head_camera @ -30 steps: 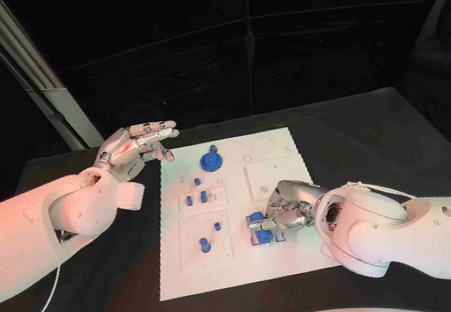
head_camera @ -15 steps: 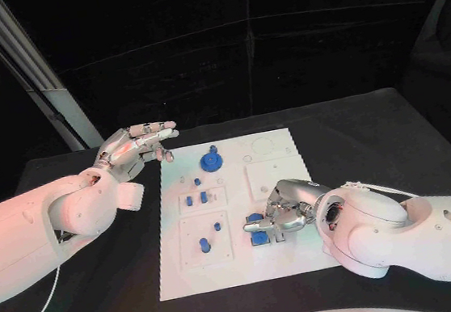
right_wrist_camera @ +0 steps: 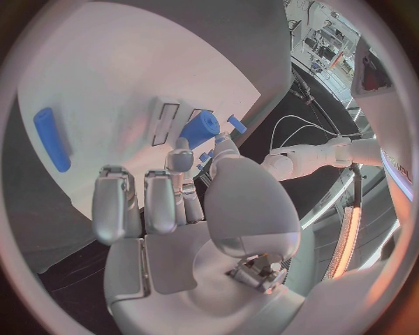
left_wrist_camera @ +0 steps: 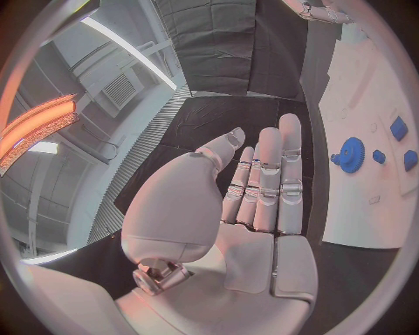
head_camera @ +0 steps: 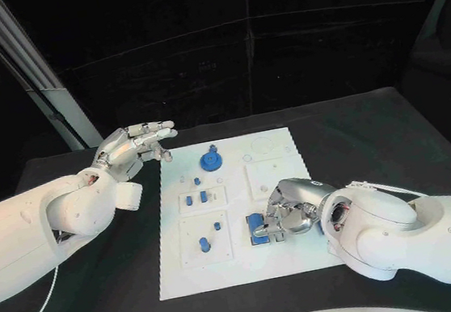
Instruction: Assemble the parts on the task board
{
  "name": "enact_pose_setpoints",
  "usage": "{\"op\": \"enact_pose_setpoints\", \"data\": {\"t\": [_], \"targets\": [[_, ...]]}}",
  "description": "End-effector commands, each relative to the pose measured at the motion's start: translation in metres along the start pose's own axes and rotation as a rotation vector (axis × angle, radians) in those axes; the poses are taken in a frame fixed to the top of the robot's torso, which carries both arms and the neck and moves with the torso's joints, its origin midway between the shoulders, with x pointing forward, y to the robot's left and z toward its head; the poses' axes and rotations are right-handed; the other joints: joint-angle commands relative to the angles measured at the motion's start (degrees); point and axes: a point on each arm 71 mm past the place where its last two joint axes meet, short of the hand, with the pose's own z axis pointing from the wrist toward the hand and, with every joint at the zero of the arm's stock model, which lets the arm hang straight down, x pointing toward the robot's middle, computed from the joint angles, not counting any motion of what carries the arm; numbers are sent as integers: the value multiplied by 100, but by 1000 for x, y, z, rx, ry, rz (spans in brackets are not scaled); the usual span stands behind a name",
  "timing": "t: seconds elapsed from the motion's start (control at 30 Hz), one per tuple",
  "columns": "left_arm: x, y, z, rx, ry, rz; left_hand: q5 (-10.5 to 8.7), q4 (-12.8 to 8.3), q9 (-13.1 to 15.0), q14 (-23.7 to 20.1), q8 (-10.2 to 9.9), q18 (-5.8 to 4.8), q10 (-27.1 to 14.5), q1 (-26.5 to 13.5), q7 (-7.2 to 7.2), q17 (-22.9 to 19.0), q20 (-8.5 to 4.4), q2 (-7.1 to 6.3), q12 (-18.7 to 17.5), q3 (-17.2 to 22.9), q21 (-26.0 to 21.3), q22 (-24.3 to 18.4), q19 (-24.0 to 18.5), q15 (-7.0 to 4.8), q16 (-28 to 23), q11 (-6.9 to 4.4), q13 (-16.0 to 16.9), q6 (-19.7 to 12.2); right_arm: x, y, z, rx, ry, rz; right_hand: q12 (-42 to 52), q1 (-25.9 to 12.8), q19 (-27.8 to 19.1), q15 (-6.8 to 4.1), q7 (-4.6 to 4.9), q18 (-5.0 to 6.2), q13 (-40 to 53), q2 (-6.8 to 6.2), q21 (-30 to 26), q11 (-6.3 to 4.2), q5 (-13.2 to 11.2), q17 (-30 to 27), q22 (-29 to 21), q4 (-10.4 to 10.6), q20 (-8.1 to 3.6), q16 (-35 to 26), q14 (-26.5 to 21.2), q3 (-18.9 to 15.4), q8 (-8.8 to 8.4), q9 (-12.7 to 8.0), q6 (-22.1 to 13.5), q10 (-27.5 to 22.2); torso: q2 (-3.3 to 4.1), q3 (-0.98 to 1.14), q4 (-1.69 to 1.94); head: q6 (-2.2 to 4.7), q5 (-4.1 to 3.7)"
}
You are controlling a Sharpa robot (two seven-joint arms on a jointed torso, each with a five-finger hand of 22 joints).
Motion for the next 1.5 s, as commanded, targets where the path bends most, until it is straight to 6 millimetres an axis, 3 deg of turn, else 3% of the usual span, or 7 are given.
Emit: {"op": "enact_pose_setpoints", "data": {"t": [0.03, 0.37, 0.63, 1.1, 1.3, 1.5], "targets": [[1, -1, 0, 4, 13, -3, 17, -25, -9, -46, 15, 84, -45, 23, 3, -8, 12, 53, 22, -10, -34, -6, -31, -6, 26, -12, -6, -38, -1, 3, -1, -33, -2, -13, 23, 36, 42, 14, -6, -31, 9, 8, 25, 9, 16, 16, 447, -30, 15, 35, 236, 10, 22, 7, -50, 47, -3, -3, 7, 10, -17], [1, -1, 0, 4, 12, -4, 17, -25, -9, -46, 15, 84, -45, 23, 3, -8, 12, 53, 22, -10, -34, -6, -31, -6, 26, -12, -6, -38, 2, -3, 3, -7, 33, -44, 70, 121, 71, 6, -17, -40, 59, 142, 51, -3, 54, 71, 487, 5, 8, 65, 250, -20, 44, 38, -27, 87, 6, -10, 23, 8, -30], [1, -1, -1, 4, 11, -4, 17, -25, -9, -46, 15, 84, -45, 23, 3, -8, 12, 53, 22, -10, -34, -6, -31, -6, 26, -12, -6, -38, 5, -1, 4, -12, 71, -71, 78, 532, 98, -6, -29, -50, 90, 270, 77, -16, 61, 135, 530, -186, -4, 95, 259, -16, 67, 80, -1, 108, 9, -6, 8, -10, -5], [0, -1, -1, 4, 11, -4, 17, -25, -9, -46, 15, 84, -45, 23, 3, -8, 12, 53, 22, -10, -34, -6, -31, -6, 26, -12, -6, -38, 3, -1, 3, -24, 41, -51, 67, 585, 95, -7, -29, -49, 86, 278, 75, -17, 65, 141, 528, -217, -5, 97, 259, -39, 69, 88, 2, 109, -4, -1, 3, -16, -22], [0, -1, -2, 4, 11, -4, 18, -32, -10, -50, 26, 84, -55, 28, 5, -16, 11, 63, 35, -6, -35, -9, -30, -6, 30, -11, -8, -46, -5, -10, -5, -65, 18, 40, -21, 486, 31, 36, 48, -29, 38, 292, 15, 44, 239, 33, 448, -108, 22, 24, 232, -199, -80, 48, -227, 51, -6, 1, -2, 4, -44], [0, -1, -2, 4, 8, -3, 18, -32, -10, -50, 26, 84, -55, 28, 5, -16, 11, 63, 35, -6, -35, -9, -30, -6, 30, -11, -8, -46, -15, -35, -17, -41, 37, 109, -68, 829, 2, 84, 120, -20, 25, 500, -13, 101, 447, -3, 416, -207, 71, -11, 224, -150, -274, -12, -355, -3, -8, -8, -14, 34, -119]]}}
